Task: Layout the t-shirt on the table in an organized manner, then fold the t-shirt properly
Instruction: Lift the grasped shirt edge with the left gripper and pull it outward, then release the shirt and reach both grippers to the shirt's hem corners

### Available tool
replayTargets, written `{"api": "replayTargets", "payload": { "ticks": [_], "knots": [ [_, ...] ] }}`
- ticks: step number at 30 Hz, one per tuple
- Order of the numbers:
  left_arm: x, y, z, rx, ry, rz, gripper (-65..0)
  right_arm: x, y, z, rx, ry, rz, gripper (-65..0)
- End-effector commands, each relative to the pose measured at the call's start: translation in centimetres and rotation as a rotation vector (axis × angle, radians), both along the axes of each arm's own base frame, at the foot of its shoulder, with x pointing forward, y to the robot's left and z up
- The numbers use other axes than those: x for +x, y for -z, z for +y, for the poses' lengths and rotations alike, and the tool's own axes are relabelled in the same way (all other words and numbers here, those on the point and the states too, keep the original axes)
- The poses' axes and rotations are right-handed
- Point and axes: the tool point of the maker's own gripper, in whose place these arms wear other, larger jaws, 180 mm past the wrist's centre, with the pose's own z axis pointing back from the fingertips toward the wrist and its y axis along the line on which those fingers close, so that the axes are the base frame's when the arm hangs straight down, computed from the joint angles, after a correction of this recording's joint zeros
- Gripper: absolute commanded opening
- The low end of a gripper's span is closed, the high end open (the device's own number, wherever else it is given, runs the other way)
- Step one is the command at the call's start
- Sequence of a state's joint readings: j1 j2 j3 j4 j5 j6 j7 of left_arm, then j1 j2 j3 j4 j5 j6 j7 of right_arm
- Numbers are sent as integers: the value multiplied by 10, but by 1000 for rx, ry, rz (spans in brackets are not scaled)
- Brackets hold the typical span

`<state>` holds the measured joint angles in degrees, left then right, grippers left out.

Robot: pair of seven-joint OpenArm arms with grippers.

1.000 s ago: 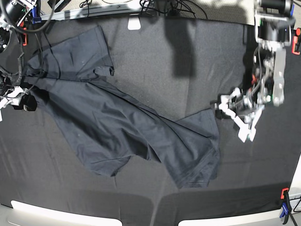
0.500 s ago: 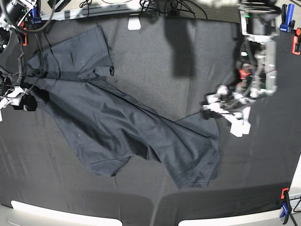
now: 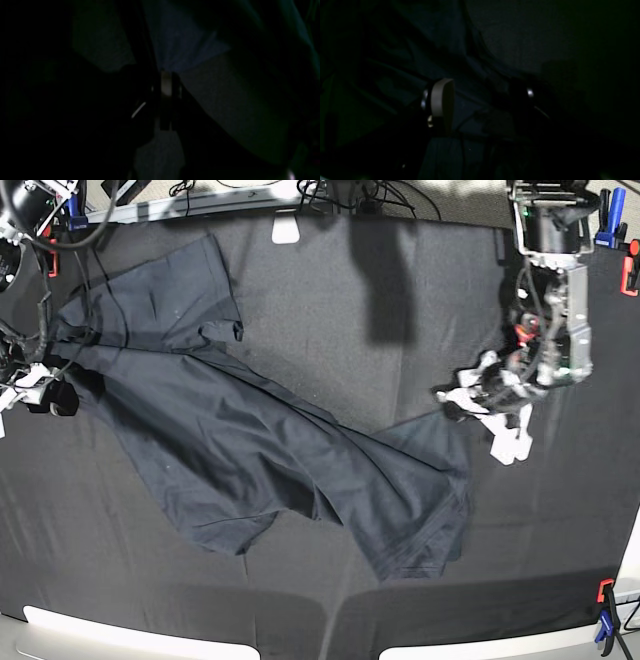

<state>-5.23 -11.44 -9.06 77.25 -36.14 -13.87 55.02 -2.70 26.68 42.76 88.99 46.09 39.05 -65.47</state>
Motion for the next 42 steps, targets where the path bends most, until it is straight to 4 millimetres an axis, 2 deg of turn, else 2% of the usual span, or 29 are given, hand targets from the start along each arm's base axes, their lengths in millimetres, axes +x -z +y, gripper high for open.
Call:
{"api": "replayTargets", "payload": {
  "ticks": [1,5,8,11,19,23,29,32,42],
  "knots": [
    [6,-11,8,3,3,-19,-650,9,-19,-4,-30,-18,-61,-310],
    [-7,-18,30,6,43,-16,-650,9,-20,-4,-30,-18,-62,-310],
    [-18,-29,66,22,-26,-34,-650,9,-20,-5,-30,-18,-62,-310],
    [-39,-35,95,73,-14,-28,-650,9,-20,-5,-31,-18,-62,-310],
    [-87,-32,170,287,47,72,-650,9,-25,-12,-57,-18,-61,-310],
    [-110,-33,198,363,68,144,-650,8,-31,-19,-83,-20,-57,-310],
    [-141,-23,188,274,91,204,-650,10,-39,-21,-83,-29,-74,-309],
    [-145,-24,185,277,94,169,-650,13,-43,-14,-47,-43,-104,-309],
    [-133,-51,165,309,161,68,-650,12,-43,-15,-48,-43,-102,-309]
  ]
}}
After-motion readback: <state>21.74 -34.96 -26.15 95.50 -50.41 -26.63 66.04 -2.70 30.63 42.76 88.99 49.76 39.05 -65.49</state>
